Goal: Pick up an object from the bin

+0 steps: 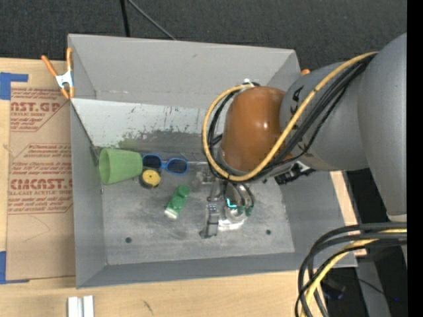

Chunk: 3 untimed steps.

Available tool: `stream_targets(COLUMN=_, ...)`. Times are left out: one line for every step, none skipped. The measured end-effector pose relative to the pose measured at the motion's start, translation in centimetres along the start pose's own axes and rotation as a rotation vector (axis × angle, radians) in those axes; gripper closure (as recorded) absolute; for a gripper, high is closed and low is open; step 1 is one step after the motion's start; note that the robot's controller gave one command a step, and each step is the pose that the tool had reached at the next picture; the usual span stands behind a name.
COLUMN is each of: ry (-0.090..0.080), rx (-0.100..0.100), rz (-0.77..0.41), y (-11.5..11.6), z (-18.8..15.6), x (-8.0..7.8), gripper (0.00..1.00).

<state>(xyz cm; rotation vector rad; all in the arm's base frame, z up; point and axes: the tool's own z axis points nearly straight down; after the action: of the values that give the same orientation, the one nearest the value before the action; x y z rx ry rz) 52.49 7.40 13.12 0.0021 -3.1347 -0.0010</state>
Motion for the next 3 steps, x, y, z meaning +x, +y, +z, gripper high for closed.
stream_targets(ry=-0.016, rx=-0.001, rz=-0.049, y=3.7, z=6.1, x=-4.3, gripper=0.0)
stream_targets(ry=-0.008, rx=0.0, rz=-0.047, y=3.6, z=5.9, x=-4.1, gripper=1.0)
stream_targets(ry=-0.016, rx=0.0, rz=-0.09, y=3.3, z=-3.5, x=-3.7, gripper=1.0)
